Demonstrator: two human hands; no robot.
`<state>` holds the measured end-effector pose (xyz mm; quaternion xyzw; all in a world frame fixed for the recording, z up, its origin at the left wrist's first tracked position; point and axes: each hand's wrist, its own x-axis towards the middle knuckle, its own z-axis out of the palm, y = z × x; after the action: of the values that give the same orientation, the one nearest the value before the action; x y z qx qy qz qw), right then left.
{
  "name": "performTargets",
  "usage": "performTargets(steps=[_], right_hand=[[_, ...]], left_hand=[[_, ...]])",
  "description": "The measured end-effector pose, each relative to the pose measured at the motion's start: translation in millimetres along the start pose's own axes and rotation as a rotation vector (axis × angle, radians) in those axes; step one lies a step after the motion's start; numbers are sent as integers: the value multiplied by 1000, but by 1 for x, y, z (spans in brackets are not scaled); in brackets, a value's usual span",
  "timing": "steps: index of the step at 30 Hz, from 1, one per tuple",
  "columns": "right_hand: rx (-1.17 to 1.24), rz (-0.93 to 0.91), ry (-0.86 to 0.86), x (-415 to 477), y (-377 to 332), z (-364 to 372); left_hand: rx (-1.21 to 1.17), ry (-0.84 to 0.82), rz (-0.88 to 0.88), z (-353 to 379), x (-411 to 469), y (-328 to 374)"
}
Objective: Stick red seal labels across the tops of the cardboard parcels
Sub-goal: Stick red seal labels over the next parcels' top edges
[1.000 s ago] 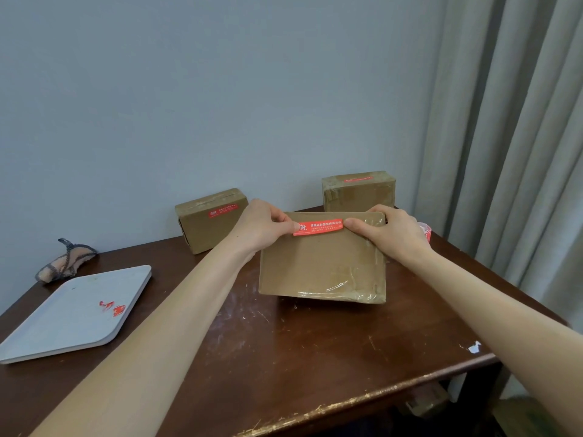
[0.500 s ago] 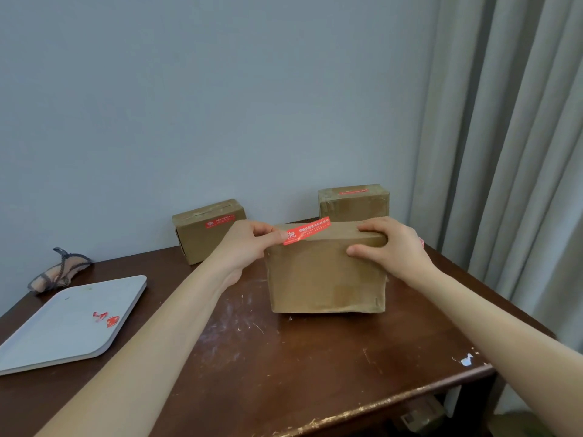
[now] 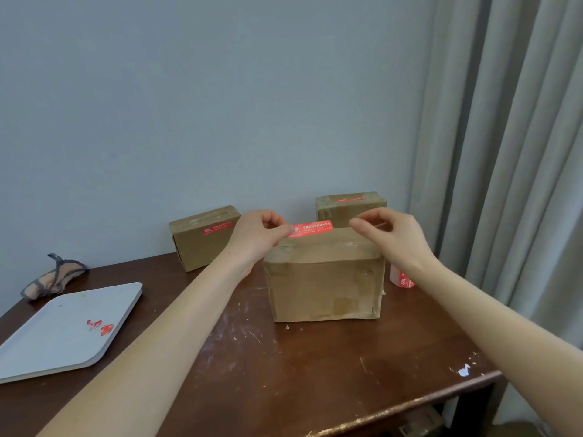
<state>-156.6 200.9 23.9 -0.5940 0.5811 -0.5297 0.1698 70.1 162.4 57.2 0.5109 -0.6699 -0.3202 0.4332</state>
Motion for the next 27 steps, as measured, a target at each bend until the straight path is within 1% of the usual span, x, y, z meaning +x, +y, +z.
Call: performTargets(steps=[2, 5, 7, 9, 14, 17, 21, 27], right_hand=[[108, 95, -82, 8, -15, 1], [195, 234, -187, 20, -25, 6], [259, 294, -213, 27, -27, 9], [293, 317, -217, 32, -26, 9], [184, 310, -201, 39, -23, 8], [54, 274, -189, 43, -20, 10], [-136, 200, -181, 49, -13, 16], [-299, 153, -223, 53, -8, 26]], left_hand=[[23, -4, 22, 4, 2, 7], [-2, -11, 40, 9, 6, 14], [-26, -30, 25, 12, 9, 19], [-46, -49, 11, 14, 12, 19], [-95, -58, -59, 17, 19, 16], [-120, -57, -122, 21, 23, 14], [86, -47, -76, 28, 28, 9], [352, -42, -23, 37, 33, -2]])
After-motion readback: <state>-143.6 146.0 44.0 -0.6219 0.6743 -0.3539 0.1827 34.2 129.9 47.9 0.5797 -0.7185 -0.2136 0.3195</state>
